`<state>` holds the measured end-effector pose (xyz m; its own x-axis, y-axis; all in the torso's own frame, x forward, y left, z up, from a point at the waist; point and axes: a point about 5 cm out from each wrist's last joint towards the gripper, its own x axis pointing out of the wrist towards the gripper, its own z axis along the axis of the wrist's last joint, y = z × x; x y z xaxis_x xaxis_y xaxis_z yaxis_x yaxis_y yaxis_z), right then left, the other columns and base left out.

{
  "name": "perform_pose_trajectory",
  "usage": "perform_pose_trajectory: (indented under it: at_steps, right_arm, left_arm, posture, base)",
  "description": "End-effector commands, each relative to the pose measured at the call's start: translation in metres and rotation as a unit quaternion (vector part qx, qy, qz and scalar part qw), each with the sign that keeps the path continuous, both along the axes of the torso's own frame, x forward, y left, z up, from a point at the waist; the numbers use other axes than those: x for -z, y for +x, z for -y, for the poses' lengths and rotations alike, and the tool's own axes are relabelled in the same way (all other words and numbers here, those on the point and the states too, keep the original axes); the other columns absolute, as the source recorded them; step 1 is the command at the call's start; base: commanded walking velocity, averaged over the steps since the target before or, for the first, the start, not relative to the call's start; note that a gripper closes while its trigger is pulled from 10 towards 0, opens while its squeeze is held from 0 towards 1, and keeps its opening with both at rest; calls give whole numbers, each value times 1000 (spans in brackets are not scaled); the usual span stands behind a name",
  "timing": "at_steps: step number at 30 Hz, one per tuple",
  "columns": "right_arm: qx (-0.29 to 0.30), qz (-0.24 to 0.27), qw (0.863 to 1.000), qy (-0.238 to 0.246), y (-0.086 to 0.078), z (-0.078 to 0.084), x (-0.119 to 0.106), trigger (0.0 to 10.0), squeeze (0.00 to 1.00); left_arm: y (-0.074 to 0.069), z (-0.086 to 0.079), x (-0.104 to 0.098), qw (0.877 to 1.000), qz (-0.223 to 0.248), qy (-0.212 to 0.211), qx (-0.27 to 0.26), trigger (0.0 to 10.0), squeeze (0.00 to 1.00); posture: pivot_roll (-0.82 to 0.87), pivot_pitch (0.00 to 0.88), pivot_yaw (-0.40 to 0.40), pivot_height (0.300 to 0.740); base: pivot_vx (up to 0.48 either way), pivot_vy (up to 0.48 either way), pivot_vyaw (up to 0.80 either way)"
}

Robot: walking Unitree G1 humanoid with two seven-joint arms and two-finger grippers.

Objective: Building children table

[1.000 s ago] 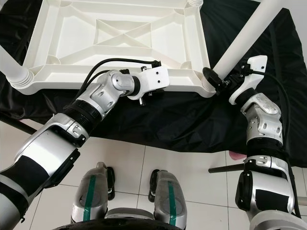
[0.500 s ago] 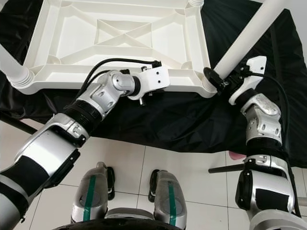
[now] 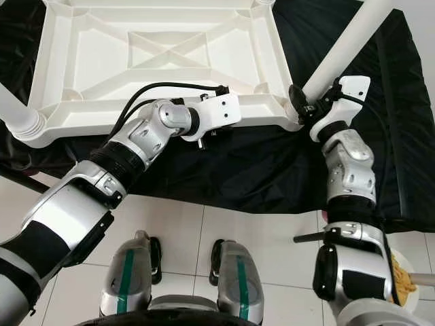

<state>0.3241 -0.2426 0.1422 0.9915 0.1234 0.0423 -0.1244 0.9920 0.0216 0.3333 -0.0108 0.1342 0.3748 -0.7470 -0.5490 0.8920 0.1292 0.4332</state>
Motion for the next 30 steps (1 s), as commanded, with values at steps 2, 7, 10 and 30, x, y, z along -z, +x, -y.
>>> perform_pose_trajectory:
  at_steps: [2,7,10,30]
  right_arm:
    - [85,-23,996,28,-2,9,5,10000,0]
    - [166,-31,984,52,-5,1,6,10000,0]
    - [209,-34,976,48,-8,-5,7,10000,0]
    - [368,-48,928,34,-23,-18,8,10000,1000]
  left_arm:
    - [-7,-4,17,999,-32,25,6,10000,0]
    - [-8,-3,18,999,-33,24,7,10000,0]
    - [-8,-3,19,999,-34,24,7,10000,0]
    - [-8,-3,19,999,-33,27,8,10000,0]
  posture:
    - [54,35,-56,740]
    - [55,33,-60,740]
    - [56,32,-61,740]
    - [62,20,-65,740]
  base:
    - [0,0,0]
    - [0,0,0]
    - [0,0,0]
    - [0,0,0]
